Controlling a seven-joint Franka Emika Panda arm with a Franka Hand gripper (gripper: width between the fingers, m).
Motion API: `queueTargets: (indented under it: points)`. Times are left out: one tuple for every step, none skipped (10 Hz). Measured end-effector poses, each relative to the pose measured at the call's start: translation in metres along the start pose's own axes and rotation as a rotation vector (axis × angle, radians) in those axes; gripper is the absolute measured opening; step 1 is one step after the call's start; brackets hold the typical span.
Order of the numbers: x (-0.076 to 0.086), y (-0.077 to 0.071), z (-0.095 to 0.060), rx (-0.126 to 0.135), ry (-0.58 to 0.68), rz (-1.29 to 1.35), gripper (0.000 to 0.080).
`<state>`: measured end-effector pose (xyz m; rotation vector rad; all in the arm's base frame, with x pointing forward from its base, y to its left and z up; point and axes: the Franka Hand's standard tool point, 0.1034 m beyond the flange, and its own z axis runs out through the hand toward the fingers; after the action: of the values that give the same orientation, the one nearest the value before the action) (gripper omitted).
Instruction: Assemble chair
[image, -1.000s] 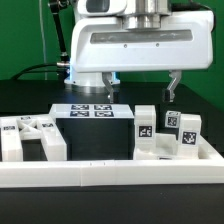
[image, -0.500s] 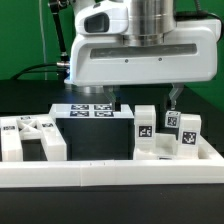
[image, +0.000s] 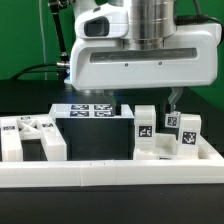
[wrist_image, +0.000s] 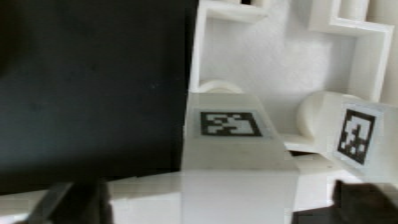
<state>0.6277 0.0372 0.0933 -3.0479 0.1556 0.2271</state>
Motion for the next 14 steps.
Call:
queueTargets:
  points:
    - [0.0019, 0.0005, 0.0017, -0.002, 0.008, 0.000, 0.0484]
    - [0.0020, 0.0009, 0.0016, -0.002, 0.008, 0.001, 0.0295]
    - [0.0021, 0.0010, 0.0015, -0.002, 0.009, 0.001, 0.0295]
    - [0.0021, 0.0011, 0.0015, -0.002, 0.008, 0.001, 0.0291]
    - [0.0022, 0.0013, 0.0015, -0.002, 0.009, 0.018, 0.0291]
    - [0.0022, 0.0014, 0.0015, -0.002, 0.009, 0.018, 0.0291]
    - [0.0022, 0.0013, 0.0016, 0.000, 0.013, 0.049, 0.0291]
    - [0.0008, 0.0011, 0.0020, 0.001, 0.038, 0.173, 0.0291]
    - [-0.0018, -0.0004, 0.0027, 0.004, 0.069, 0.293, 0.0291]
    - [-0.0029, -0.0012, 0.0028, 0.008, 0.082, 0.374, 0.0291]
    - [-0.0027, -0.0024, 0.0030, 0.012, 0.083, 0.452, 0.0291]
    - [-0.0025, -0.0034, 0.0031, 0.016, 0.086, 0.544, 0.0291]
    - [-0.0016, -0.0057, 0.0033, 0.022, 0.092, 0.638, 0.0291]
    - [-0.0009, -0.0085, 0.0036, 0.029, 0.097, 0.739, 0.0291]
